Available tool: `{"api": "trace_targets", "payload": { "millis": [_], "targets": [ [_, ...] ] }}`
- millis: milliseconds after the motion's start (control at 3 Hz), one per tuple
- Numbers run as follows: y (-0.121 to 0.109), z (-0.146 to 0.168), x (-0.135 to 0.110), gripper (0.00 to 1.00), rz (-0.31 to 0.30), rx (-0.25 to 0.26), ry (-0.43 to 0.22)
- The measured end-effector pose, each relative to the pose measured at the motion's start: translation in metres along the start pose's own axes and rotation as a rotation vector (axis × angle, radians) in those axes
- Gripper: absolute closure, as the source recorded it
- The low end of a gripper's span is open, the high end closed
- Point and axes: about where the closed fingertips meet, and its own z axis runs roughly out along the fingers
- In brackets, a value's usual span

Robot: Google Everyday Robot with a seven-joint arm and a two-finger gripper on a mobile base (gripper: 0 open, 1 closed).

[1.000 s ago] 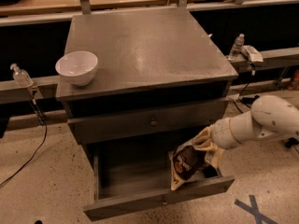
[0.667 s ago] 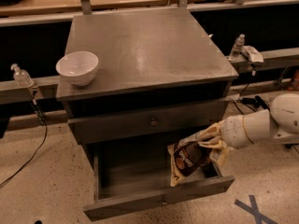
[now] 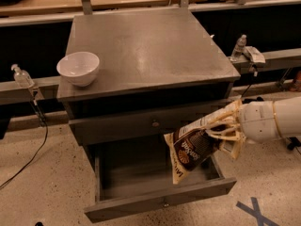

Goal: Pick brown chip bag from middle drawer and place on counter

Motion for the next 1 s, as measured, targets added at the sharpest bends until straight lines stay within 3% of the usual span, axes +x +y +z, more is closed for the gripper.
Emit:
{"api": "trace_targets", "payload": {
  "millis": [667,1000],
  "targets": [
    [-0.059,-0.069,-0.077,1.00,-0.205,0.017,-0.057],
    [-0.087,-0.089,-0.100,1.00,-0.276,0.011,-0.059]
  ]
}}
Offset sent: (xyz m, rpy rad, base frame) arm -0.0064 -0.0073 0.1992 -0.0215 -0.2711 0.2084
